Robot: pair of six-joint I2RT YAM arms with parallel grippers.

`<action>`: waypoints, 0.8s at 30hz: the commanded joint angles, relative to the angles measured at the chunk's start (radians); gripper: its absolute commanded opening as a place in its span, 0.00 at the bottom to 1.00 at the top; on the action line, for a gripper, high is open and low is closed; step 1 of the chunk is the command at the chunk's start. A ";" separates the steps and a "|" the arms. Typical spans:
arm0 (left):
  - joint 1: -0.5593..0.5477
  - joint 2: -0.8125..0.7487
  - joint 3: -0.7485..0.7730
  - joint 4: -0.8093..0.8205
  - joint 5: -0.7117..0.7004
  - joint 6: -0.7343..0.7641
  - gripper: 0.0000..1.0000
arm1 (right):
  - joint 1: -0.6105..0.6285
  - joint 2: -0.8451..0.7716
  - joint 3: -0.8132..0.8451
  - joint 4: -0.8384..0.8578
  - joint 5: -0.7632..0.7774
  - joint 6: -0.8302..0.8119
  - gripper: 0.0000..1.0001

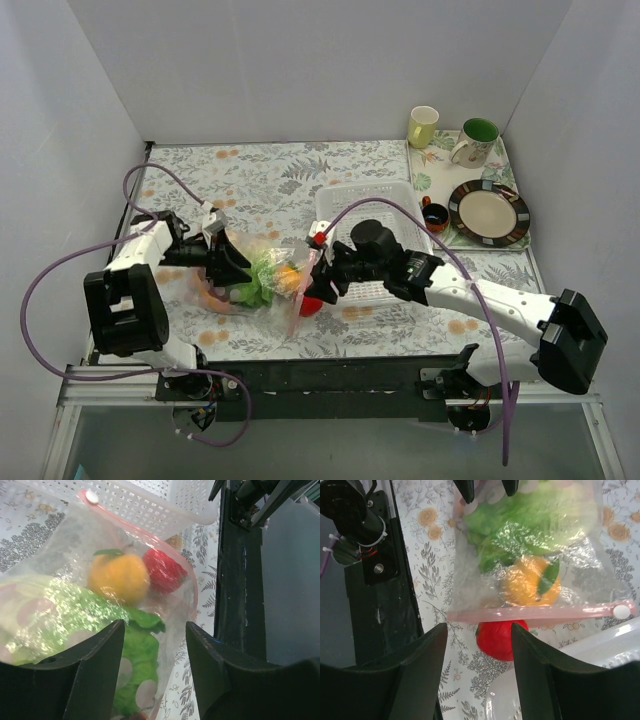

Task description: Open the zip-top bag and remove the fake food

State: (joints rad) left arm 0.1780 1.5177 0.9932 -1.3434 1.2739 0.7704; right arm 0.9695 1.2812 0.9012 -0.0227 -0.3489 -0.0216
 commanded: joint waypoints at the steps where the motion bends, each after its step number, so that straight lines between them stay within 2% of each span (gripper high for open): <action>1: -0.002 0.036 0.037 -0.042 0.010 -0.011 0.52 | 0.029 0.041 0.021 -0.057 0.043 0.031 0.63; 5: 0.037 0.068 0.107 -0.042 -0.037 -0.055 0.49 | 0.078 0.055 0.033 -0.141 0.140 -0.015 0.63; 8: 0.118 0.081 0.171 -0.042 -0.057 -0.080 0.50 | 0.101 0.059 0.024 -0.167 0.183 -0.037 0.67; 11: 0.205 0.111 0.247 -0.043 -0.082 -0.100 0.53 | 0.121 0.061 0.019 -0.200 0.215 -0.066 0.78; 12: 0.245 0.120 0.260 -0.043 -0.096 -0.105 0.60 | 0.127 0.060 0.022 -0.233 0.228 -0.078 0.86; 15: 0.284 0.153 0.272 -0.042 -0.149 -0.100 0.64 | 0.169 0.037 0.013 -0.284 0.287 -0.093 0.97; 18: 0.294 0.182 0.240 -0.014 -0.169 -0.099 0.65 | 0.219 -0.008 -0.018 -0.309 0.415 -0.060 0.98; 20: 0.296 0.194 0.223 0.027 -0.180 -0.157 0.69 | 0.242 -0.057 -0.054 -0.329 0.502 -0.020 0.98; 24: 0.295 0.197 0.216 0.110 -0.212 -0.255 0.73 | 0.267 -0.192 -0.145 -0.333 0.509 0.132 0.98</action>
State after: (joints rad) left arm 0.4740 1.7290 1.2152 -1.3136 1.1053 0.6037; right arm 1.2175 1.2121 0.8234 -0.3222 0.0723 -0.0261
